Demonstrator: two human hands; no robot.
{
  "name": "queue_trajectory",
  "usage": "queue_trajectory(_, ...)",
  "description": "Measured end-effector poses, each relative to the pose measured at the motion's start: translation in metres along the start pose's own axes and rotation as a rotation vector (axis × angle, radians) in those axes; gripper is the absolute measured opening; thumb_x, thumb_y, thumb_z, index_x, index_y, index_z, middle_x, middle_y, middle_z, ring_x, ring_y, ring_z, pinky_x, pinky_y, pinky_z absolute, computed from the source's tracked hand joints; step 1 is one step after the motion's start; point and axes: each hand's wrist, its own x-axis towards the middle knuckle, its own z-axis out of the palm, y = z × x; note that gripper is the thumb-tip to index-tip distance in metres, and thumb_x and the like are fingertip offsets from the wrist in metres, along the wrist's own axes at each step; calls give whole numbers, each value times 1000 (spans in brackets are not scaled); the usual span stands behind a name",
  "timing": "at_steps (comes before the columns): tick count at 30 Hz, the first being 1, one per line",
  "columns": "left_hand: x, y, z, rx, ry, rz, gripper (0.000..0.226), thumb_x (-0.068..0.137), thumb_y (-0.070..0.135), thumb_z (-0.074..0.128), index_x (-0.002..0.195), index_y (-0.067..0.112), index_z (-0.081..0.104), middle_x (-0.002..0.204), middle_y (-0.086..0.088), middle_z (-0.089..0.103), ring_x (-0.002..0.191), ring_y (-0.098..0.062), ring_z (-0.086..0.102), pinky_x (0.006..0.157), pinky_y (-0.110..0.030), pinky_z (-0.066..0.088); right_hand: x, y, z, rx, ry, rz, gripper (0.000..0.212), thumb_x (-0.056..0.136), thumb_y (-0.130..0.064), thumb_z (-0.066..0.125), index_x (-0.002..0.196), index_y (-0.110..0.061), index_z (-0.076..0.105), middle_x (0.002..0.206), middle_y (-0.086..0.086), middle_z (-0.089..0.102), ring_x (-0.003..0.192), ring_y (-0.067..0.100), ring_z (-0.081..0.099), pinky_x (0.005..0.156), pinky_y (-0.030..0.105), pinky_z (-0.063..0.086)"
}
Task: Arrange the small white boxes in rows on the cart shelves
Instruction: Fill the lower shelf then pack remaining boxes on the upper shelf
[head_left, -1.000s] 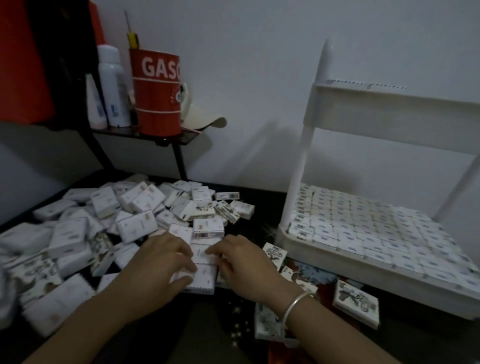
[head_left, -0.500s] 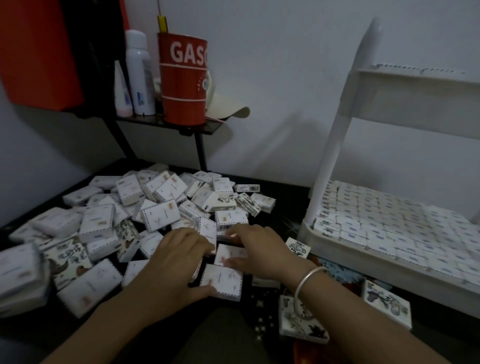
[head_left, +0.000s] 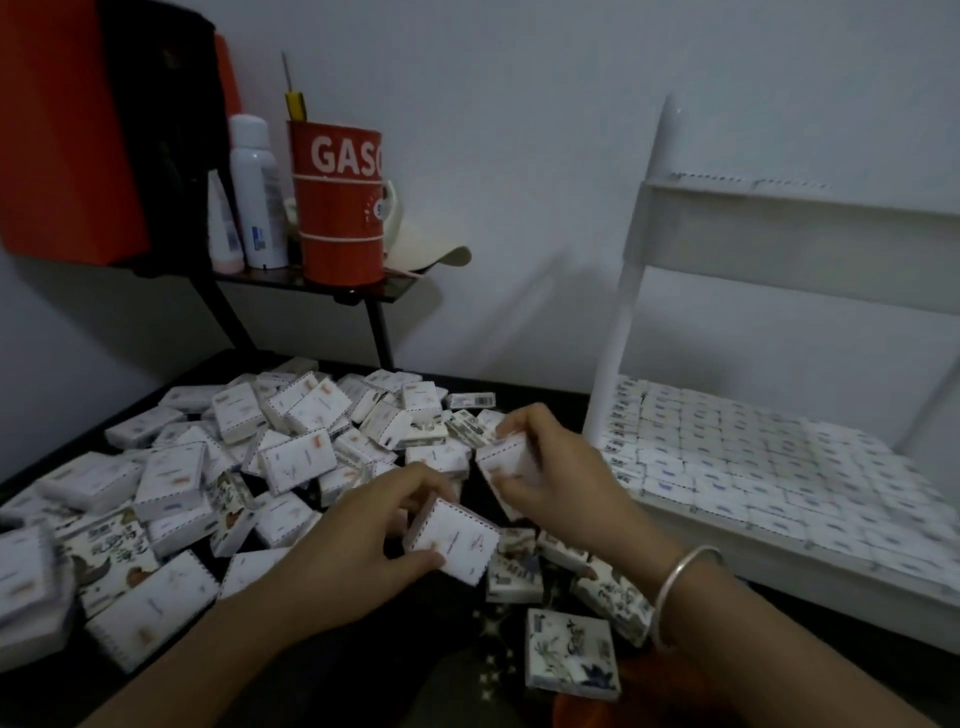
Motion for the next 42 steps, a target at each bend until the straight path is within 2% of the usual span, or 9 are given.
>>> queue_trajectory(6, 58, 75, -18, -334, 13, 165, 49, 86, -6, 60, 102, 39, 67, 106, 15, 64, 96, -10, 64, 65, -28, 58, -15, -8, -109, -157, 198, -70, 21, 80, -42, 72, 99, -35, 65, 91, -24, 64, 79, -5, 59, 68, 16, 48)
queue_trajectory(12, 132, 190, -60, -254, 141, 522, 33, 78, 7, 57, 102, 27, 68, 98, 3, 64, 88, -14, 65, 60, -29, 59, -27, -24, -210, -239, 447, -83, 28, 73, -56, 61, 93, -38, 69, 67, -16, 64, 62, 4, 57, 59, 25, 46)
queue_trajectory(17, 199, 263, -89, -12, 256, 718, 34, 84, 7, 54, 108, 30, 64, 105, 18, 60, 98, -6, 58, 77, -25, 56, -26, -21, -253, -218, 491, -87, 24, 81, -52, 58, 96, -36, 67, 67, -31, 59, 53, 0, 55, 49, 10, 38)
queue_trajectory(20, 242, 284, -85, 129, 227, 692, 36, 88, 8, 56, 116, 30, 60, 115, 9, 60, 101, -9, 59, 75, -14, 52, -22, -17, -265, -126, 486, -61, 23, 81, -50, 57, 98, -36, 65, 83, -24, 66, 61, 2, 62, 53, 19, 51)
queue_trajectory(23, 272, 289, -69, 264, 94, 620, 41, 89, 15, 64, 127, 26, 55, 119, 4, 62, 102, -11, 60, 86, -23, 52, -18, -11, -273, -28, 530, -43, 19, 84, -44, 61, 99, -34, 65, 94, -13, 69, 69, 13, 68, 60, 36, 58)
queue_trajectory(26, 286, 283, -61, 325, -72, 557, 35, 85, 17, 71, 118, 22, 64, 113, 6, 68, 98, -6, 64, 89, -21, 51, -16, -5, -280, 39, 616, -86, 19, 84, -42, 65, 100, -32, 65, 92, -9, 69, 67, 23, 67, 52, 31, 54)
queue_trajectory(31, 290, 269, -60, 271, -259, 450, 27, 84, 14, 72, 110, 22, 70, 106, 8, 73, 94, -1, 68, 92, -23, 52, -7, 2, -290, -157, 774, -155, 22, 84, -45, 64, 101, -33, 55, 90, -17, 63, 63, 9, 62, 55, 34, 54)
queue_trajectory(35, 287, 268, -57, 273, -268, 451, 25, 89, 17, 68, 112, 23, 72, 101, 14, 73, 84, 11, 65, 80, -3, 46, 15, 10, -292, -511, 939, -155, 25, 87, -38, 65, 107, -27, 53, 89, -16, 52, 72, 8, 55, 62, 28, 42)
queue_trajectory(42, 271, 271, -58, 372, -253, 434, 41, 87, 5, 51, 109, 33, 73, 103, 20, 69, 97, 1, 62, 90, -16, 46, 66, 20, -290, -349, 590, 150, 23, 83, -43, 68, 98, -30, 56, 98, -6, 66, 88, 18, 62, 73, 31, 44)
